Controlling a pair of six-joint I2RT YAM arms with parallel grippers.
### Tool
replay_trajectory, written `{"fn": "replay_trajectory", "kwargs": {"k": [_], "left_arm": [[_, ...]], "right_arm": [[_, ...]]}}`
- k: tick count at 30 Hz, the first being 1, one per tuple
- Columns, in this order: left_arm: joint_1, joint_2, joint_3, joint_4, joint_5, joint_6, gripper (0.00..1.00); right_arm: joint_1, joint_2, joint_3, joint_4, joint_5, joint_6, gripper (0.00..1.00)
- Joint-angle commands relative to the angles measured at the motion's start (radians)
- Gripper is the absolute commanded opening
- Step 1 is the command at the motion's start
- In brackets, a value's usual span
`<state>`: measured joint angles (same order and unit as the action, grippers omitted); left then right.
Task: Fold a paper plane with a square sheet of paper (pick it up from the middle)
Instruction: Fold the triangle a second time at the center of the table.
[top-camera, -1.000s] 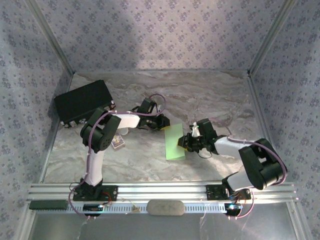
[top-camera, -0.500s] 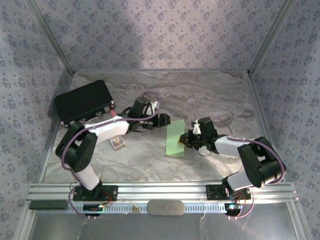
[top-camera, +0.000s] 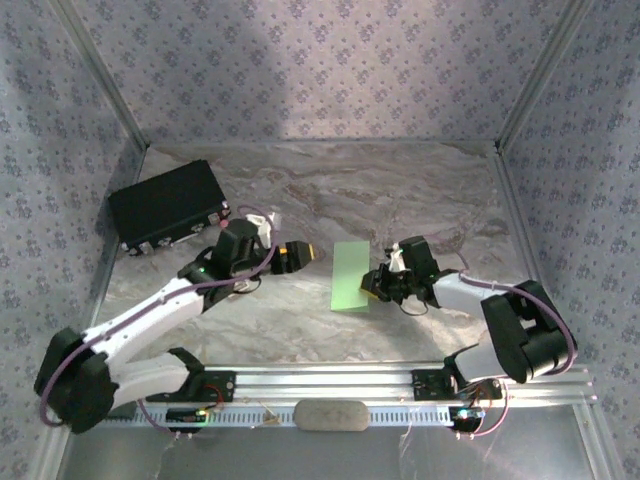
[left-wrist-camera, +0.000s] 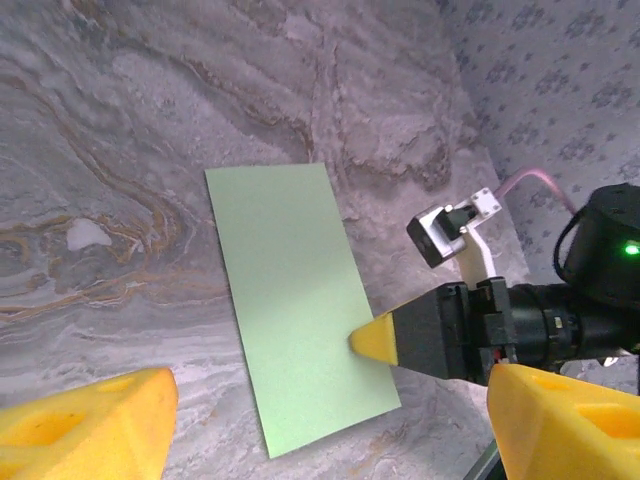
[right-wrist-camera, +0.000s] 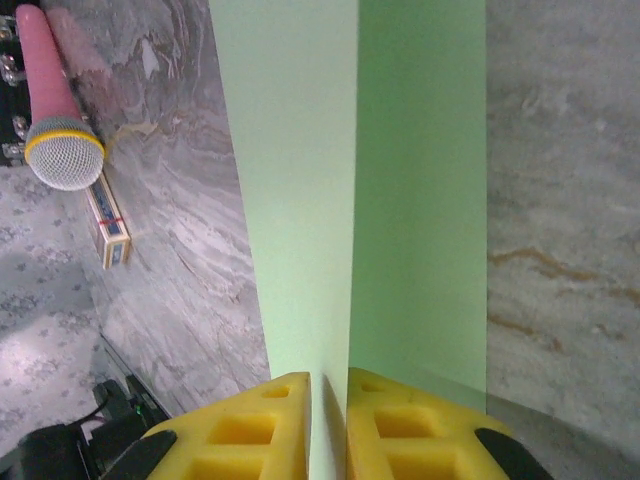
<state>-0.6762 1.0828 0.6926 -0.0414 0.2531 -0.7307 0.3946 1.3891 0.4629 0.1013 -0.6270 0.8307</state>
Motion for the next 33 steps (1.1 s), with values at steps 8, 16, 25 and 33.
{"fn": "replay_trajectory", "kwargs": {"k": [8, 16, 25, 33], "left_arm": [[0.006, -0.067, -0.051, -0.018, 0.033, 0.131, 0.82], [0.005, 0.022, -0.064, 0.091, 0.141, 0.152, 0.79], [0.003, 0.102, -0.022, 0.078, 0.166, 0.203, 0.75], [-0.017, 0.158, -0.046, 0.12, 0.196, 0.227, 0.75]], "right_arm": [[-0.003, -0.025, 0.074, -0.168, -0.013, -0.1, 0.18], [-0.019, -0.028, 0.056, -0.134, 0.0, -0.074, 0.22], [-0.025, 0.043, 0.084, -0.035, -0.014, -0.026, 0.25], [-0.039, 0.081, 0.108, -0.023, -0.031, 0.004, 0.24]]}}
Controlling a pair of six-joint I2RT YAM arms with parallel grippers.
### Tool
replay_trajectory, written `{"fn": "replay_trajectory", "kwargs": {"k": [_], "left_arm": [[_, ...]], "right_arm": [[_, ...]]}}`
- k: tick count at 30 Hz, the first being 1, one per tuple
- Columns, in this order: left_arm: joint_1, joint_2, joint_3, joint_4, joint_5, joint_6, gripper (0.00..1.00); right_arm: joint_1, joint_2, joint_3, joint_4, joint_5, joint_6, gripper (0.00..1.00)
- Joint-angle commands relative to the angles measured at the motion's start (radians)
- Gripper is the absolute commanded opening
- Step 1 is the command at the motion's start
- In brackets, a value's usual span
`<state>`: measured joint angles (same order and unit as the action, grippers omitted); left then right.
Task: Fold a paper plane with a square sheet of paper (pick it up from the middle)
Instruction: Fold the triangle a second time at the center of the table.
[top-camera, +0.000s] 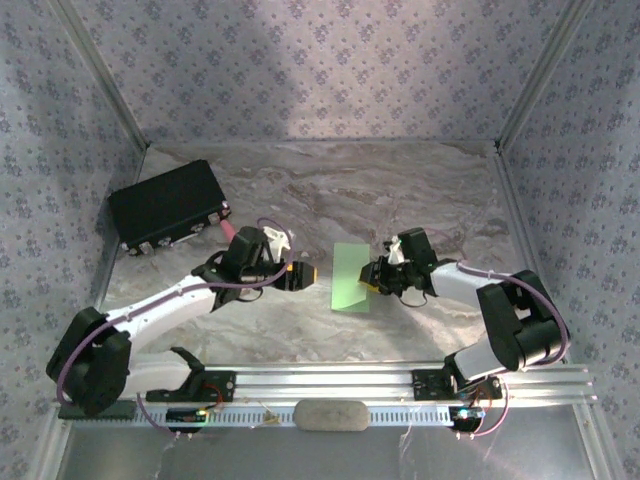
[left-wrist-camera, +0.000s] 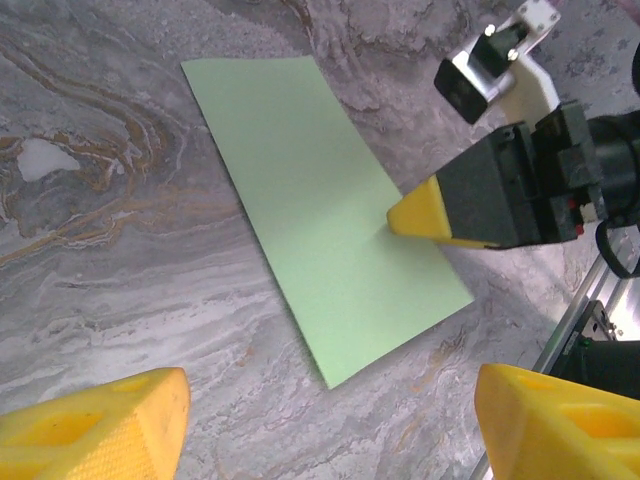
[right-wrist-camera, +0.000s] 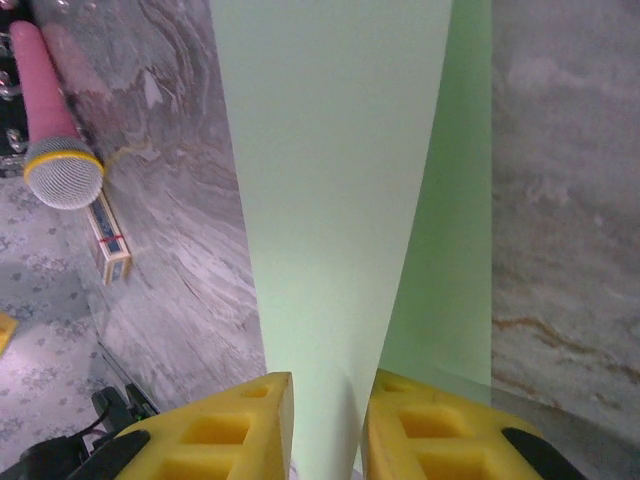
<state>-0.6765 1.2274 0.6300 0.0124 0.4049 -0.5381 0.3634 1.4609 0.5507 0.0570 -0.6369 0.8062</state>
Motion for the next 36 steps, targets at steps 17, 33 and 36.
{"fn": "replay_trajectory", "kwargs": {"k": [17, 33, 36], "left_arm": [[-0.267, 0.148, 0.006, 0.253, -0.201, 0.35, 0.75], [-0.565, 0.339, 0.112, 0.205, -0.624, 0.622, 0.84], [-0.596, 0.369, 0.135, 0.19, -0.705, 0.65, 0.85]], "right_arm": [[-0.069, 0.089, 0.038, 0.059, -0.088, 0.05, 0.16], [-0.082, 0.075, 0.053, 0.071, -0.149, 0.093, 0.21], [-0.08, 0.07, 0.058, 0.063, -0.145, 0.097, 0.21]]}}
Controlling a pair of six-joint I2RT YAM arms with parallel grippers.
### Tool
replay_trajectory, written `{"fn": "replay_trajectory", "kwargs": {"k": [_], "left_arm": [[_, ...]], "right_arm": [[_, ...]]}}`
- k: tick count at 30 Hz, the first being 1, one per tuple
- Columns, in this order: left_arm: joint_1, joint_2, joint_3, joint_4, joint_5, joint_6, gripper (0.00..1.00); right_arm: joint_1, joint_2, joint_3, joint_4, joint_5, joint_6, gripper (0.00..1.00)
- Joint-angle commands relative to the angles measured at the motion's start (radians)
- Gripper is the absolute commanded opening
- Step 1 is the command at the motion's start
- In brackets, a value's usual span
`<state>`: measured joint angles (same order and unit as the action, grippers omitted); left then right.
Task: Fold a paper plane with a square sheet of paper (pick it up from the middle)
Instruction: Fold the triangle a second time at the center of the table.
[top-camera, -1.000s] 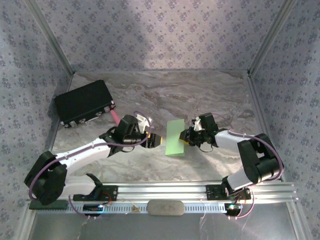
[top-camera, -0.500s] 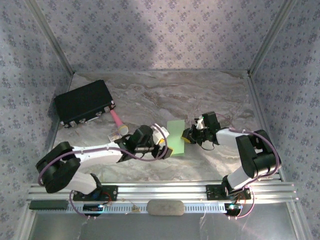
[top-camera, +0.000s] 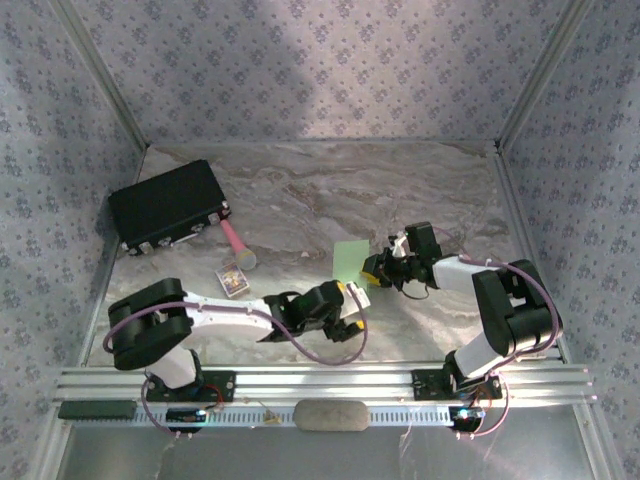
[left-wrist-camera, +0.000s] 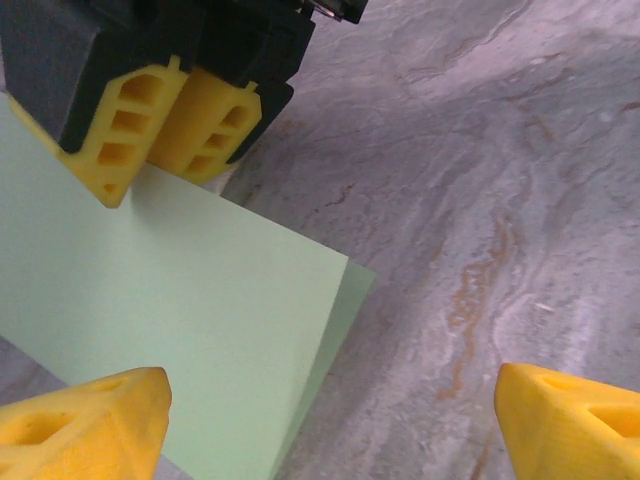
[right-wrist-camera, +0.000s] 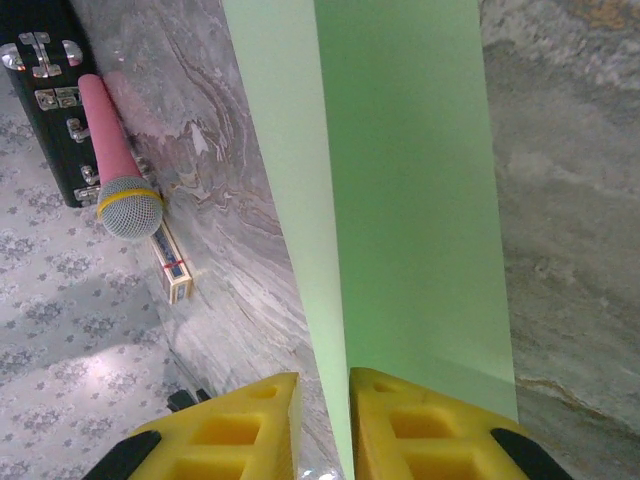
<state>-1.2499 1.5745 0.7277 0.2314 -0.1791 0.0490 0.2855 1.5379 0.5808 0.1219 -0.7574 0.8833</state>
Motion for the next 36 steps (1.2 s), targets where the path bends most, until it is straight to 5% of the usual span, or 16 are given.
{"fn": "replay_trajectory", "kwargs": {"k": [1, 14, 20, 28, 36], "left_arm": [[-0.03, 0.034, 0.044, -0.027, -0.138, 0.072, 0.85], [-0.057, 0.184, 0.164, -0.062, -0.295, 0.033, 0.84], [-0.057, 0.192, 0.172, -0.07, -0.272, 0.031, 0.8], [-0.051, 0.194, 0.192, -0.115, -0.246, 0.014, 0.62], [-0.036, 0.185, 0.203, -0.141, -0.221, -0.001, 0.54]], "right_arm": [[-0.003, -0.006, 0.025, -0.002, -0.022, 0.025, 0.21], [0.002, -0.002, 0.003, 0.032, -0.018, 0.043, 0.2], [0.003, -0.001, -0.007, 0.042, -0.013, 0.048, 0.2], [0.001, -0.004, -0.015, 0.056, -0.014, 0.05, 0.2], [-0.006, 0.002, -0.023, 0.077, -0.026, 0.054, 0.2]]}}
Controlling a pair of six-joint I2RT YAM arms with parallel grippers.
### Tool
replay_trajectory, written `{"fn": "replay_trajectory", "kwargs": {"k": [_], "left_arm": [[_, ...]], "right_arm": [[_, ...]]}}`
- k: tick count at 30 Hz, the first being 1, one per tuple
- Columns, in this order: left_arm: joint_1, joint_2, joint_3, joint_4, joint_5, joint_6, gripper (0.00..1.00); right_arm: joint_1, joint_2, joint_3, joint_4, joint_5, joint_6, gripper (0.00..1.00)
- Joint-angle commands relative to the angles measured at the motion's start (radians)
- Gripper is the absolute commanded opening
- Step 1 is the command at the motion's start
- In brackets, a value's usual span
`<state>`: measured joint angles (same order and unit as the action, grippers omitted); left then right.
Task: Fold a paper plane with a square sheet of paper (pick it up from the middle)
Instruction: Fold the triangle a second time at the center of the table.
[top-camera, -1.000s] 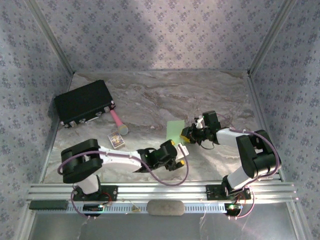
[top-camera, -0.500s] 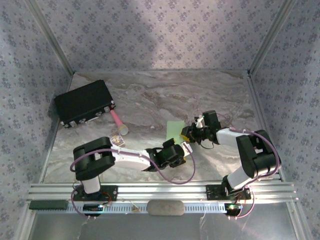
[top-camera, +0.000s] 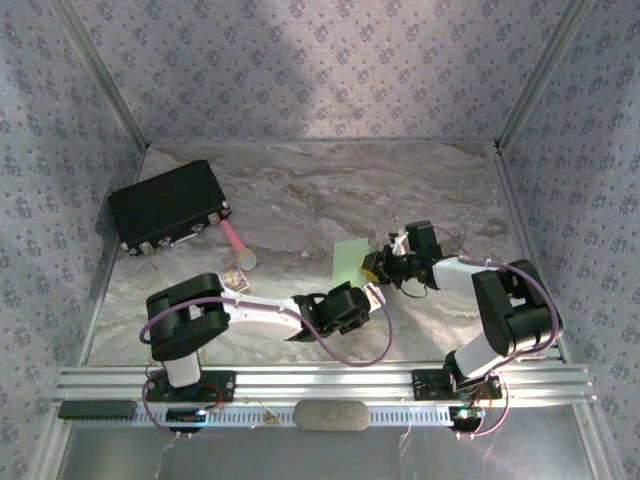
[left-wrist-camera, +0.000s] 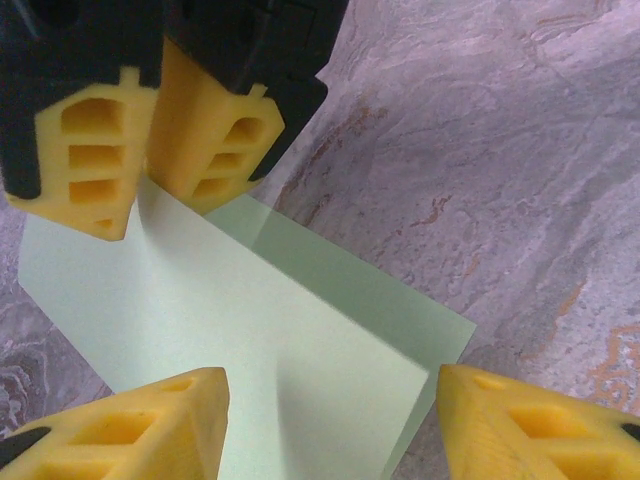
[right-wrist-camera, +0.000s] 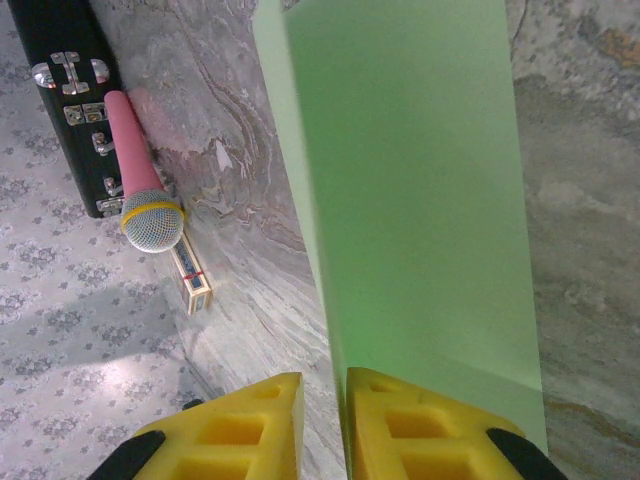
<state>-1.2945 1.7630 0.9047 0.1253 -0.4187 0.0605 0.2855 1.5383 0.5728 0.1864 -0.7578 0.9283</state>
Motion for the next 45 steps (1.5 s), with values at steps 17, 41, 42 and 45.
{"fn": "replay_trajectory", "kwargs": {"k": [17, 41, 42, 45], "left_arm": [[0.022, -0.075, -0.043, 0.031, 0.03, -0.018, 0.3], [0.183, -0.101, -0.035, -0.016, 0.445, -0.195, 0.03], [0.198, -0.099, -0.034, -0.015, 0.485, -0.208, 0.03], [0.234, -0.088, -0.038, -0.001, 0.582, -0.25, 0.03]], "right_arm": [[-0.012, 0.009, -0.028, 0.018, -0.024, 0.015, 0.19], [-0.014, -0.052, -0.022, -0.131, 0.062, -0.034, 0.28], [-0.016, -0.068, -0.022, -0.157, 0.074, -0.042, 0.29], [-0.019, -0.127, -0.03, -0.208, 0.1, -0.061, 0.37]]}}
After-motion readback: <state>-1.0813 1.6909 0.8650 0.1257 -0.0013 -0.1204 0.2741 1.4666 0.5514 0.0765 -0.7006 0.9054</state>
